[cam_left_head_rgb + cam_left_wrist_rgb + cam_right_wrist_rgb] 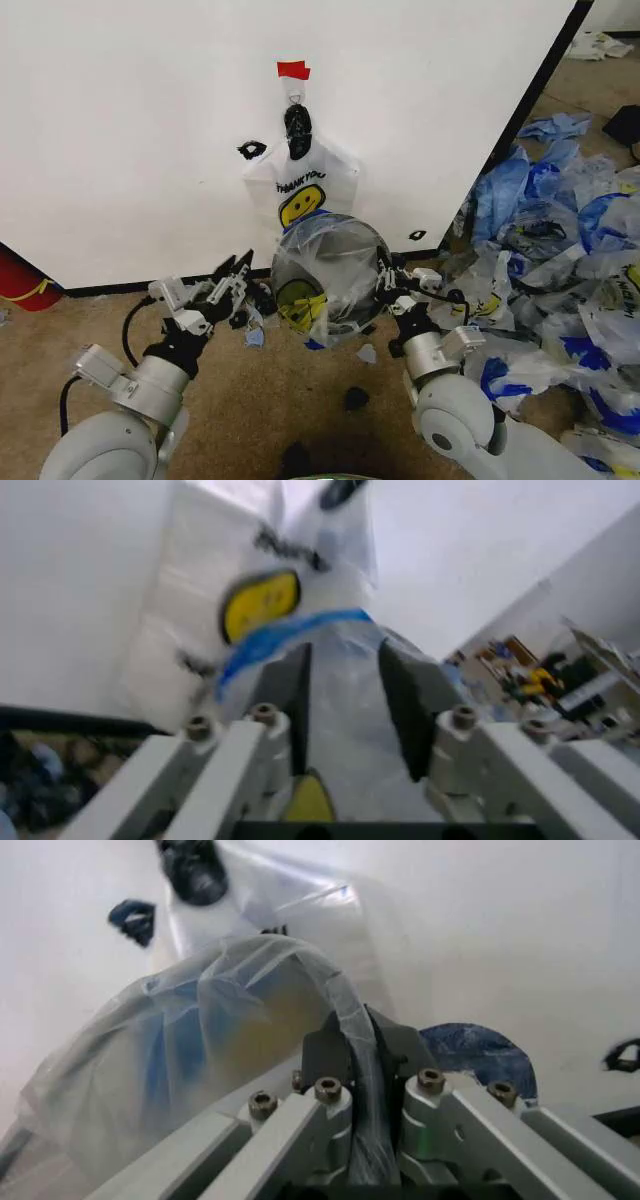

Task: Pick up the garbage bag from the wall and place it over the trash bin.

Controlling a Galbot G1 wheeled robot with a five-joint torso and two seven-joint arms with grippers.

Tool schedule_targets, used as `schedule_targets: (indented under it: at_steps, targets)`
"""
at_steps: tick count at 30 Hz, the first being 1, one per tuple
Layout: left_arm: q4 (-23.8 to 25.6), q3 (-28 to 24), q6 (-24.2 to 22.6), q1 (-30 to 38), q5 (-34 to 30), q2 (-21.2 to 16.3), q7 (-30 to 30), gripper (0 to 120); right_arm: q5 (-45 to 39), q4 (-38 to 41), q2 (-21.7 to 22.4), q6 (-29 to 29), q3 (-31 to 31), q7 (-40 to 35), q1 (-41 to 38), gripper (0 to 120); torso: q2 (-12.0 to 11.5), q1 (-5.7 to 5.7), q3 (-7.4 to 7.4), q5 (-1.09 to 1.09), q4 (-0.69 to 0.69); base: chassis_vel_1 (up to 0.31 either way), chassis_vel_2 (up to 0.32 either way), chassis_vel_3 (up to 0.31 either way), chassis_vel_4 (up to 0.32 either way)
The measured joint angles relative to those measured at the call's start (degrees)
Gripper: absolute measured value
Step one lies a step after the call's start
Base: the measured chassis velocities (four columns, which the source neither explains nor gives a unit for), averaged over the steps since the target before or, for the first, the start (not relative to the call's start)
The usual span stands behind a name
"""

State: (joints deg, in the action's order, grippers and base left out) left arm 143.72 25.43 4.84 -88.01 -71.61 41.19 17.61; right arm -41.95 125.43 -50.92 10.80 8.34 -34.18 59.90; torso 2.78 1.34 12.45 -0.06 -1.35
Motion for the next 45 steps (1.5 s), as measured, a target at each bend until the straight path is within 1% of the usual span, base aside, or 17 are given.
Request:
schedule_targets:
  at_steps: [2, 3, 7, 8, 9, 10, 13, 16, 25, 30, 31, 34, 37, 38, 41, 44, 45]
  targets:
    - [-0.1, -0.5, -0.5, 0.4, -2.2, -1.4, -0.4, 16, 0.4, 0.2, 0.5, 0.0, 1.1, 0.1, -0.4, 1, 0.0, 0.0, 0.0, 0.0, 0.0, 0.0, 0.0, 0.0, 0.0]
    - [-0.1, -0.5, -0.5, 0.4, -2.2, -1.4, -0.4, 16, 0.4, 0.2, 0.5, 0.0, 1.1, 0.1, -0.4, 1, 0.0, 0.0, 0.0, 0.0, 0.0, 0.0, 0.0, 0.0, 0.0]
    - [-0.2, -1.0, -1.7, 2.2, -8.3, -5.9, -0.2, 0, 1.9, 0.4, 3.2, -0.1, 4.1, 1.0, -1.5, 1, 0.0, 0.0, 0.0, 0.0, 0.0, 0.0, 0.0, 0.0, 0.0]
    - [-0.2, -1.2, -1.8, 2.5, -8.9, -6.5, -0.1, 0, 2.2, 0.4, 3.7, -0.1, 4.5, 1.1, -1.7, 1, 0.0, 0.0, 0.0, 0.01, -0.01, 0.0, 0.0, 0.0, 0.0]
    - [-0.2, -1.7, -2.0, 3.2, -10.8, -8.6, 0.0, 0, 2.9, 0.2, 4.7, -0.3, 5.5, 1.3, -2.5, 1, 0.0, 0.0, 0.0, 0.01, -0.01, 0.0, 0.0, 0.0, 0.0]
    - [-0.2, -1.7, -2.0, 3.2, -10.8, -8.6, 0.0, 0, 2.9, 0.2, 4.7, -0.3, 5.5, 1.3, -2.5, 1, 0.0, 0.0, 0.0, 0.01, -0.01, 0.0, 0.0, 0.0, 0.0]
    - [-0.3, -3.1, -2.6, 4.7, -13.8, -11.3, 0.0, 0, 5.2, -0.5, 5.8, -0.9, 6.3, 2.0, -3.7, 1, 0.0, 0.0, 0.0, 0.01, -0.01, 0.0, 0.0, 0.0, 0.0]
    - [-0.3, -5.2, -2.9, 5.3, -14.1, -12.1, -0.1, 0, 7.8, -1.2, 6.0, -1.5, 6.5, 2.7, -4.1, 1, 0.0, 0.0, 0.0, 0.01, 0.0, 0.0, 0.0, 0.0, 0.0]
    - [-0.4, -10.4, -3.4, 7.9, -15.2, -11.1, 0.1, 0, 12.8, -2.9, 6.5, -2.8, 7.9, 4.0, -5.4, 1, 0.0, 0.0, 0.0, 0.01, 0.0, 0.0, 0.0, 0.0, 0.0]
    - [-0.4, -13.2, -4.1, 11.9, -22.8, -9.8, 1.2, 0, 14.7, -3.4, 6.7, -3.9, 10.4, 4.1, -8.0, 1, 0.0, 0.0, 0.0, 0.01, 0.01, 0.0, 0.0, 0.0, 0.0]
    - [-0.4, -13.2, -4.1, 11.9, -22.8, -9.8, 1.2, 0, 14.7, -3.4, 6.7, -3.9, 10.4, 4.1, -8.0, 1, 0.0, 0.0, 0.0, 0.01, 0.01, 0.0, 0.0, 0.0, 0.0]
    - [-0.5, -15.7, -4.1, 14.8, -26.8, -9.1, 2.0, 0, 14.9, -3.5, 7.1, -4.3, 11.9, 4.1, -10.1, 1, 0.0, 0.0, 0.0, 0.02, 0.0, 0.0, 0.0, 0.0, 0.0]
    - [-0.8, -20.6, -4.0, 20.1, -30.7, -7.7, 4.0, 0, 15.0, -3.5, 7.9, -4.6, 13.7, 4.1, -12.6, 1, 0.0, 0.0, 0.0, 0.0, 0.01, 0.0, 0.0, 0.0, 0.0]
    - [-0.8, -20.6, -4.0, 20.1, -30.7, -7.7, 4.0, 0, 15.0, -3.5, 7.9, -4.6, 13.7, 4.1, -12.6, 1, 0.0, 0.0, 0.0, 0.0, 0.01, 0.0, 0.0, 0.0, 0.0]
    - [-3.2, -24.7, -3.7, 25.5, -32.3, -6.4, 5.4, 0, 14.7, -3.2, 8.4, -4.6, 14.4, 4.1, -13.6, 1, 0.0, 0.0, 0.0, 0.0, -0.01, 0.0, 0.0, 0.0, 0.0]
    - [-6.3, -27.7, -3.4, 29.5, -32.7, -5.4, 6.0, 0, 14.6, -2.6, 8.8, -4.6, 14.5, 4.1, -13.6, 1, 0.0, 0.0, 0.0, 0.01, -0.01, 0.0, 0.0, 0.0, 0.0]
    - [-6.3, -27.7, -3.4, 29.5, -32.7, -5.4, 6.0, 0, 14.6, -2.6, 8.8, -4.6, 14.5, 4.1, -13.6, 1, 0.0, 0.0, 0.0, 0.01, -0.01, 0.0, 0.0, 0.0, 0.0]
